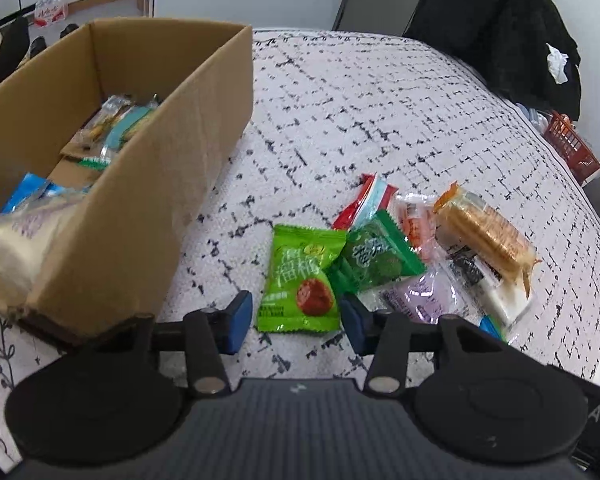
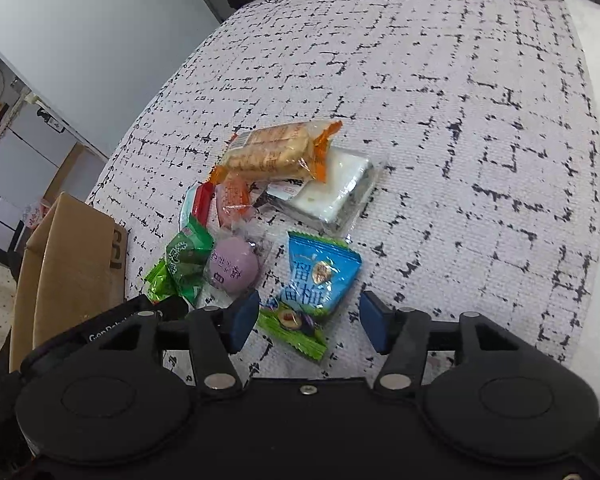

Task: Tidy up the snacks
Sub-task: 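Grasp the green packet with red fruit print using the left gripper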

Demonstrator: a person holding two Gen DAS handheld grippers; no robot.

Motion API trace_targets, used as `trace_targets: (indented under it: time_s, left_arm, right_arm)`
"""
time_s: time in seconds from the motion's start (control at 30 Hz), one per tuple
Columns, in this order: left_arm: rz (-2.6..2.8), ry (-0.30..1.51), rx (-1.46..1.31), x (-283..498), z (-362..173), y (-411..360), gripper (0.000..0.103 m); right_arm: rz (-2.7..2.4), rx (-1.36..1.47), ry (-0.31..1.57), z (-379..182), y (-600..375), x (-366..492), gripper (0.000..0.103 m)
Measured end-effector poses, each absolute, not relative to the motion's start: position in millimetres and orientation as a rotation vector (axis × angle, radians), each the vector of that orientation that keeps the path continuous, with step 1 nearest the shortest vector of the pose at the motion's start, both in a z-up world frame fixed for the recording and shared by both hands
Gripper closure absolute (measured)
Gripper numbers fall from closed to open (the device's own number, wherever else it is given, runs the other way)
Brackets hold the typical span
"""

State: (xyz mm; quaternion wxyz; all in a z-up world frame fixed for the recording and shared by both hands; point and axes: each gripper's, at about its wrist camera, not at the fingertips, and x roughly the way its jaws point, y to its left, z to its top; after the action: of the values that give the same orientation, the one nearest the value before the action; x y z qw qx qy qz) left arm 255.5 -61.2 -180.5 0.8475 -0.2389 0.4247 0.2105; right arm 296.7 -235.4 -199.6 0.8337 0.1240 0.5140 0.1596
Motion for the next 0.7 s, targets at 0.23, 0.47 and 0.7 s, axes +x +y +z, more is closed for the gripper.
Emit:
trace_targets:
  time_s: [0.23,0.47,0.7]
  left_arm:
    - [0.441,0.872,-0.486,263.7,-182.8,-60.4,0.052]
    - [0.453,0.894,-0.425,265.1,-187.1,-64.8,0.065]
    - [0.404,0.899,-0.457,259.4,-181.2,-62.0,0.073]
  right_arm:
    - [0.33,0.212,1.078,-201.6,-225.6,298.8,0.047]
    - [0.309,0.139,1.082,-203.0,-211.6,299.9,0.045]
    - [0.238,0.069,1.064,-202.3,-206.2,295.9,0.066]
